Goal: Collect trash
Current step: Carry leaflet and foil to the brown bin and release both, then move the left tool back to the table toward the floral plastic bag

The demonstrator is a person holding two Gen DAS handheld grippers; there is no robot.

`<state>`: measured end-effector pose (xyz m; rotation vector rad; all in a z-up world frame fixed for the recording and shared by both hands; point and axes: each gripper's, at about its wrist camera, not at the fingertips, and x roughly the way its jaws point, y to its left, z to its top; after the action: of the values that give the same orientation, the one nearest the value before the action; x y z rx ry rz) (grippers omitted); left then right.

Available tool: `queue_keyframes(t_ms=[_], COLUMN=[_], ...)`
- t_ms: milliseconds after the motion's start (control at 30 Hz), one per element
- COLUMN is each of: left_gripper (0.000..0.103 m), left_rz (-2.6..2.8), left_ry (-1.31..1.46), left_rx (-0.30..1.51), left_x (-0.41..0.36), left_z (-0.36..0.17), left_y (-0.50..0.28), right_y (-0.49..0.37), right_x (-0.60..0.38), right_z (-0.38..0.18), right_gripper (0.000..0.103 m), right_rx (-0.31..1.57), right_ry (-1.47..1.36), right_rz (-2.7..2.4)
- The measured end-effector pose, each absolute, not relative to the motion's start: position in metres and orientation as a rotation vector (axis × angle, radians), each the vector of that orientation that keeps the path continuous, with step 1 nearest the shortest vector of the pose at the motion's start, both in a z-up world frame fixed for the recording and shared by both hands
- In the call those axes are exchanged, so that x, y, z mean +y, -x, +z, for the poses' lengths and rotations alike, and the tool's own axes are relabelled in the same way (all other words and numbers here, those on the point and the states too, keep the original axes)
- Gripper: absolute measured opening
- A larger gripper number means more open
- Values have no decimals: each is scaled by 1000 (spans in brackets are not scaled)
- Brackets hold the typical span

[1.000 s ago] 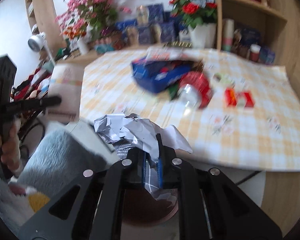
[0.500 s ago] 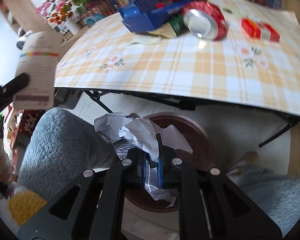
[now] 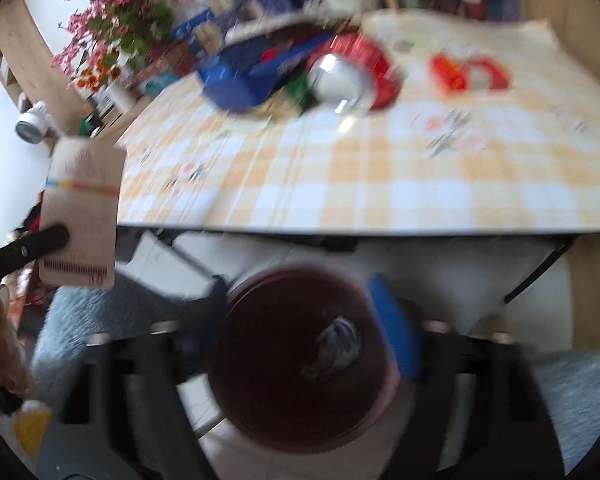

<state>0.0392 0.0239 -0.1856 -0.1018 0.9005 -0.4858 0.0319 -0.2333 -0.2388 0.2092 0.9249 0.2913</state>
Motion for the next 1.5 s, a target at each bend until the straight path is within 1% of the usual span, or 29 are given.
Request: queue_keyframes(t_ms=[33,67,100,267,333,467,700,900,1067,1100,1133,1167,1200,1233,1300,1333,1400,1467,1500], left_gripper=[13,13,13,13,13,13,13,13,13,16,23,34,52,61,63,69,76,78,81], left_rz=[-494,-506,-527,-652,-682,-718,-763,-804,-815,-814,-816,-820,-825,-827,-804,-787,-714,-643,-594], left_ry=[74,40,2,-93,-161,-227,-164,-71,-86,-87,-82,-72,-53,-36,-13,-4,17,34,41], left_rx=[899,897,898,897,896,929,1040,1090,1092,1093,1094,1090,1083,1073,1041,1029,993,960,939], left_x=[22,20,17,3,-6,-21,-25,-16,-21,-21,-20,-19,-16,-14,-9,-7,1,9,14], left_z=[-188,-191,-194,-203,-208,-227,-255,-260,-261,-261,-261,-261,-259,-257,-252,-250,-245,-240,-237], left_y=[-39,-40,-41,-42,-40,-39,-49,-56,-53,-53,-54,-54,-54,-55,-55,-55,-56,-56,-56], right_y=[-29,-27,-26,-6,-4,-7,-12,-8,-9,-9,-9,-9,-10,-10,-11,-11,-11,-12,-13], right_x=[-237,-239,-240,-253,-259,-269,-283,-281,-279,-279,-278,-278,-278,-279,-279,-279,-280,-280,-280], right_z=[-233,-229,-226,-208,-205,-219,-229,-229,-229,-229,-229,-230,-231,-232,-233,-233,-233,-234,-234], right_gripper=[86,95,97,97,97,97,97,97,97,97,97,97,97,97,97,97,97,97,97], right_rx=[881,853,827,633,602,650,690,689,695,696,698,701,706,712,720,722,723,728,733], right_ry=[-174,-146,-121,-10,-13,-33,-95,-91,-79,-79,-78,-78,-80,-84,-88,-90,-96,-100,-101], right_rz=[272,259,242,105,71,23,-31,-25,-22,-21,-19,-17,-13,-8,-5,-5,-3,0,2])
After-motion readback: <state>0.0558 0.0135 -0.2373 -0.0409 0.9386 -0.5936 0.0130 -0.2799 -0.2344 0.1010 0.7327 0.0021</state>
